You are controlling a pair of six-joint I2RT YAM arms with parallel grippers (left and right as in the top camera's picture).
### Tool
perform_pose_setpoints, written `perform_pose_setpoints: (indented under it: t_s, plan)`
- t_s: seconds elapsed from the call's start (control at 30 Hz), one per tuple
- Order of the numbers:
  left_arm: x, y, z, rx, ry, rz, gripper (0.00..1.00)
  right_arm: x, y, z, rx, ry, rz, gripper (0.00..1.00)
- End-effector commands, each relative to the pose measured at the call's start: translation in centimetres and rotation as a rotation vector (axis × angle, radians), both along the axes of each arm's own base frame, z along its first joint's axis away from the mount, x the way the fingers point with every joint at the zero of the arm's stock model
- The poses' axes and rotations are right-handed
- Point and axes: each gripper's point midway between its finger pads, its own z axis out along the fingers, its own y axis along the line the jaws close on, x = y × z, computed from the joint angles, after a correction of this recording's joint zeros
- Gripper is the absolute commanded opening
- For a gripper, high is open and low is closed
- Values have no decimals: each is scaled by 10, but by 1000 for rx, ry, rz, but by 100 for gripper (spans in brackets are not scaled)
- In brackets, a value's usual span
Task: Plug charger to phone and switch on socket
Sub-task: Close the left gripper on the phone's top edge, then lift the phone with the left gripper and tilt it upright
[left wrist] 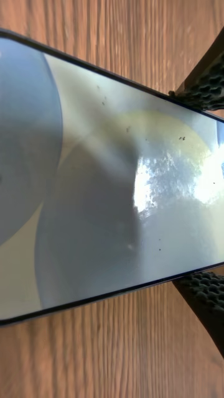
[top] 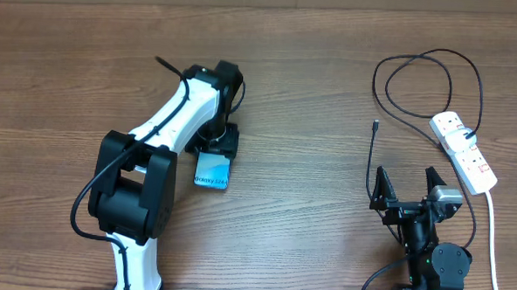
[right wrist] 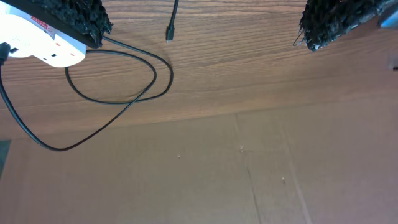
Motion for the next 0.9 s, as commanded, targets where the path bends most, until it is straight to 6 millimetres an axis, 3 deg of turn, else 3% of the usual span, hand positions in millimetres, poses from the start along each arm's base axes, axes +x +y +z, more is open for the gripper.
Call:
perform_pose_setpoints:
  t_s: [0.0,0.3,0.73,0.87]
  plan:
    - [14,-10,21,-43,-41,8,47,0,0,-2,-4,-3,-1,100]
    - [22,-35,57,-173,-47,19,49,0,0,-2,-4,-3,-1,100]
    - [20,-44,62,-221,-34,48,50,0,0,-2,-4,-3,-1,100]
    - [16,-59,67,-309,-4,59,50,0,0,-2,-4,-3,-1,100]
